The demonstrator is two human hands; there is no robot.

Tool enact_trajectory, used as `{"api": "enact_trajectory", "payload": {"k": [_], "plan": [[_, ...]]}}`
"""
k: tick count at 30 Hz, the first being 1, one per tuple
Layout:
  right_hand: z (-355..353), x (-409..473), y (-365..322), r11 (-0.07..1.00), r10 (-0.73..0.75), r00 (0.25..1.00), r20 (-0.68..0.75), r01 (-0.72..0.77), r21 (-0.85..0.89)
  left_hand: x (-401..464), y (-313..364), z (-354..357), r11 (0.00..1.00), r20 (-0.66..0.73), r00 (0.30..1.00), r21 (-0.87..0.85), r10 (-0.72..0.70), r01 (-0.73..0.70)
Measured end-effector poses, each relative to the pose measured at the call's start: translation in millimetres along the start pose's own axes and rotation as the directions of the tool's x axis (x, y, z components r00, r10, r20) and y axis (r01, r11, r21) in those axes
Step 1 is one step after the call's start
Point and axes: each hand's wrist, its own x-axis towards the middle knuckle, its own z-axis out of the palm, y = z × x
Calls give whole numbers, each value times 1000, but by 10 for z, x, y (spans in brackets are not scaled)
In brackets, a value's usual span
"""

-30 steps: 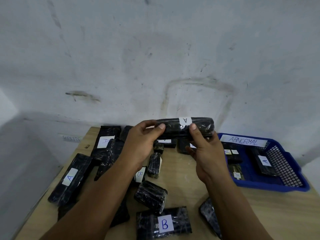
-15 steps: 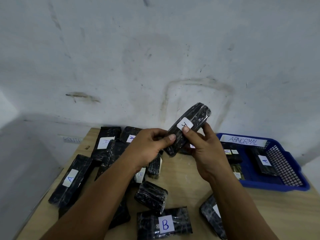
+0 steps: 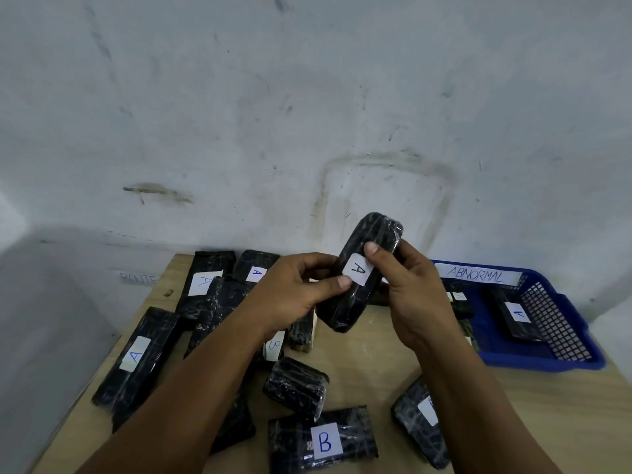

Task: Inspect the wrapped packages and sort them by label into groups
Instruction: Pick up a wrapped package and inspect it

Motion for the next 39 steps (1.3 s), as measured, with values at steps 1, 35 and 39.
{"api": "enact_trajectory", "payload": {"k": [1, 35, 39], "plan": [[-11, -1, -3, 1000, -1, 1000, 21, 1, -12, -1, 10, 7, 1000, 20, 1000, -7, 16, -16], [0, -60, -71, 980, -50, 996, 77, 64, -187, 67, -187, -5, 858, -144, 888, 365, 436, -361], [-46, 10, -57, 928, 314, 949, -7, -309, -208, 73, -165, -25, 797, -157, 833, 429, 531, -427]]}}
